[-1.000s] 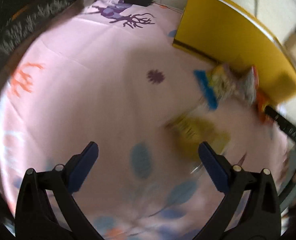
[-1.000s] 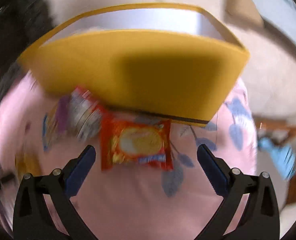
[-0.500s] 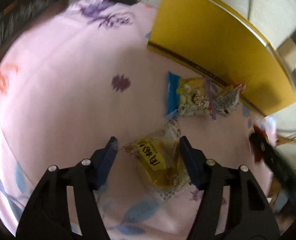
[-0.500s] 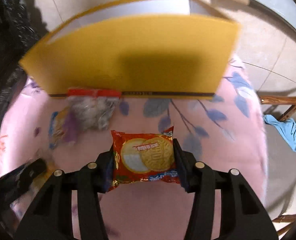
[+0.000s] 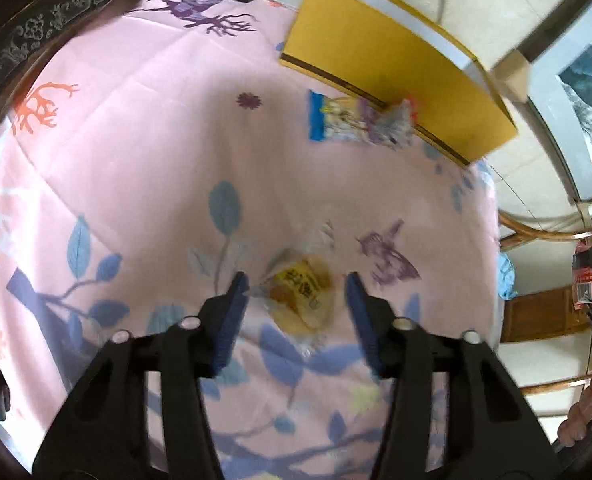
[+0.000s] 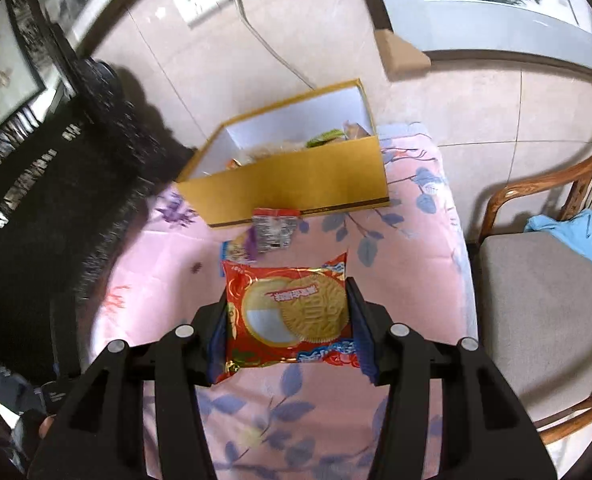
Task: Organize snacks
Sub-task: 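Grasp the yellow-labelled bun bag with the left gripper while the right holds the biscuit pack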
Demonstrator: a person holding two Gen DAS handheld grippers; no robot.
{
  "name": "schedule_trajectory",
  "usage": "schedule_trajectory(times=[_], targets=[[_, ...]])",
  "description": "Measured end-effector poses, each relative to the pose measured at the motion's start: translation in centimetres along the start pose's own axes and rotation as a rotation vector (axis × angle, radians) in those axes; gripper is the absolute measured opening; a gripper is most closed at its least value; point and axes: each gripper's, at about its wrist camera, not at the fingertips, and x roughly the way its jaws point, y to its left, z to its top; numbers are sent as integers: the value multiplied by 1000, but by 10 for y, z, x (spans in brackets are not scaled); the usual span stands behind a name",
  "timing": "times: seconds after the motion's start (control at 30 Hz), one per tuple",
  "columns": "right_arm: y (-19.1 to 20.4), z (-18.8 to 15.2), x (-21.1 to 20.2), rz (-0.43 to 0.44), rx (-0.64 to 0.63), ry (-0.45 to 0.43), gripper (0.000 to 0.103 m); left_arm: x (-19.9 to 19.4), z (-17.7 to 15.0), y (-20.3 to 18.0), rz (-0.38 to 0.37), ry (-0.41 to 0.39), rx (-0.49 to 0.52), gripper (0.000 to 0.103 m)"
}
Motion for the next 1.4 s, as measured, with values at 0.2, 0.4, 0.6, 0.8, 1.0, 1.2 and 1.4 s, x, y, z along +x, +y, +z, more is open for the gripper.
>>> schedule_trajectory(times=[0.2, 0.4, 0.6, 0.8, 1.0, 1.2, 1.4], targets=[[-14, -18, -24, 20, 32, -8, 52, 5, -1, -1, 174, 34, -79, 101], [-28, -26, -41, 45, 61, -49, 52, 12, -49, 36, 361, 186, -50, 101], [-24, -30, -35, 64, 50, -7, 52, -18, -55, 17, 295, -31, 3, 101], [-4, -29, -37, 100, -10, 8, 52, 27, -10, 10, 233, 34, -219, 101], [-8, -23, -34, 59, -42, 30, 52, 56, 15, 5, 243, 45, -228, 85], [-24, -21, -27, 32, 6, 51, 52, 43, 0, -9, 156, -37, -69, 56], [-19, -22, -32, 39, 0, 43, 52, 24, -9, -32, 214, -72, 98, 54]])
